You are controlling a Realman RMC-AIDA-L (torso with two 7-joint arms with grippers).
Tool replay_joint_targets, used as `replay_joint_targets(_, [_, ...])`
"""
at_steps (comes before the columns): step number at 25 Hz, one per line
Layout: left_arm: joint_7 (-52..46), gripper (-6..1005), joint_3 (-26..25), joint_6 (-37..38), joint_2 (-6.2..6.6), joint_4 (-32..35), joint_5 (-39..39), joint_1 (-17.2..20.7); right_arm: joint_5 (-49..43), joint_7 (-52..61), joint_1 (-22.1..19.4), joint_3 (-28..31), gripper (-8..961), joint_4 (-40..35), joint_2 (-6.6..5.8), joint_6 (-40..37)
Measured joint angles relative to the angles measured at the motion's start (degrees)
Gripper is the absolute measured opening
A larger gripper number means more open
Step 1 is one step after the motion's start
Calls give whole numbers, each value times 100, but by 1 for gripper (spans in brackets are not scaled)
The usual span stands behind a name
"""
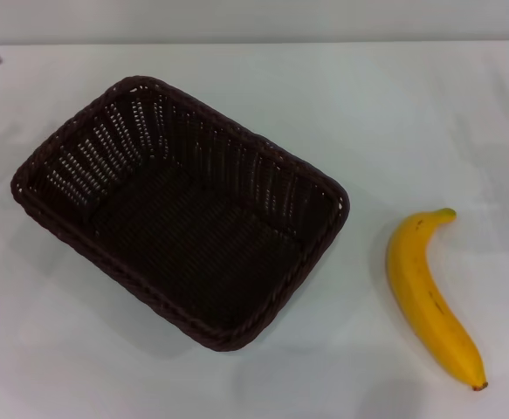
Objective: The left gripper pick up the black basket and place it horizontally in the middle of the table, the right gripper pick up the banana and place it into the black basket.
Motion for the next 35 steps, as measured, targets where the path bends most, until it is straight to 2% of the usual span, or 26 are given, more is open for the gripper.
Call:
replay_joint_targets(3, [-1347,872,700,-457,437,443,1016,-366,0,3,21,5,845,-3,-2,2])
replay_joint_targets(5, [-1801,872,905,-784,608,687,1596,-623,1,7,37,7,845,-3,-1,2])
replay_joint_targets(10, [-2677,872,981,-1433,863,1105,3657,-1501,-1,11,106,1,845,7,15,5])
replay_joint_targets(12, [-2811,871,983,-1605,888,1124,4240,-1817,-5,13,128,0,846,28,17,4])
replay_joint_targets(14, [-2835,871,982,-1745,864,1126,4656,-2093,-6,14,146,-1,846,47,17,4])
replay_joint_targets(16, [-2842,871,983,-1828,776,1117,5009,-2298,-7,15,166,-1,846,57,21,4])
replay_joint_targets(22, [-2828,871,987,-1798,394,1057,5975,-2702,-9,183,192,28,846,68,26,4])
replay_joint_targets(27, [-2851,870,1014,-1605,164,919,6396,-2816,0,237,195,47,846,68,26,4])
replay_joint_targets(29, [-2876,861,1023,-1513,123,895,6426,-2819,9,237,197,48,846,69,26,4])
replay_joint_targets(33, [-2963,825,1011,-1377,155,886,6399,-2784,23,238,240,51,846,68,26,1])
replay_joint_targets(35, [-2982,734,1006,-1369,178,886,6392,-2767,29,238,267,52,846,69,26,-10])
